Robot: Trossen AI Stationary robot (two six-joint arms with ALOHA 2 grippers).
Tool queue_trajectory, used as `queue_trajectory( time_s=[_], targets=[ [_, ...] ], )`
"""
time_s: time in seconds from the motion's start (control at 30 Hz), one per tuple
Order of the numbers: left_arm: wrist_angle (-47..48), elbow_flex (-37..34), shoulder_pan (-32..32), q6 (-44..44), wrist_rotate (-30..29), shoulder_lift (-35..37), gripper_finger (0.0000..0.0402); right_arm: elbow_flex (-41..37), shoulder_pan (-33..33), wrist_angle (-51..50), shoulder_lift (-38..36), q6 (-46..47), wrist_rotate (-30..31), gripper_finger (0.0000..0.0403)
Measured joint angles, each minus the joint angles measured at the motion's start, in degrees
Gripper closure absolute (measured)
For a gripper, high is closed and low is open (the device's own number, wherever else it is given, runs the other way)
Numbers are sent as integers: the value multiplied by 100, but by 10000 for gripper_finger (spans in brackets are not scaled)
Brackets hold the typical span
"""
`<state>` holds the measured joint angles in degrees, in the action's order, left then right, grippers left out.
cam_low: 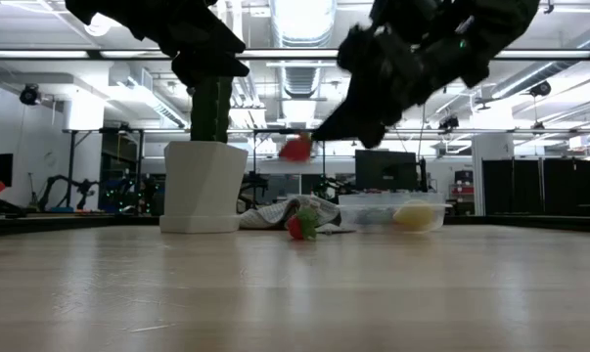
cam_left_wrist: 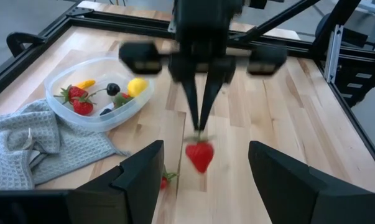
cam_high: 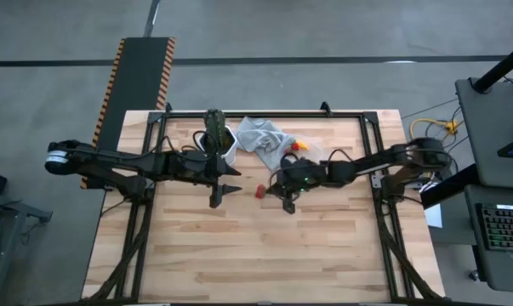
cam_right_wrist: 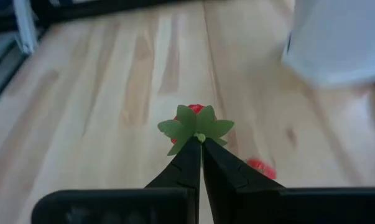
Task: Pick and placing Produce into tupperware
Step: Put the bottom strawberry into the transparent bin
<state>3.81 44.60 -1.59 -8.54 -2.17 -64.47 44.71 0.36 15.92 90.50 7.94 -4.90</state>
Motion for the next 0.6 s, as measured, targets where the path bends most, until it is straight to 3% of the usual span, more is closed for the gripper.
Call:
queue_trajectory(
  time_s=[0.37, 0.6],
  targets=[
    [54, 0, 1, -2, 0, -1, 180, -12, 3, -326, -1666, -488, 45, 395],
    [101, 0, 1, -2, 0, -1, 180, -22, 13, -387, -2015, -643, 48, 395]
  ],
)
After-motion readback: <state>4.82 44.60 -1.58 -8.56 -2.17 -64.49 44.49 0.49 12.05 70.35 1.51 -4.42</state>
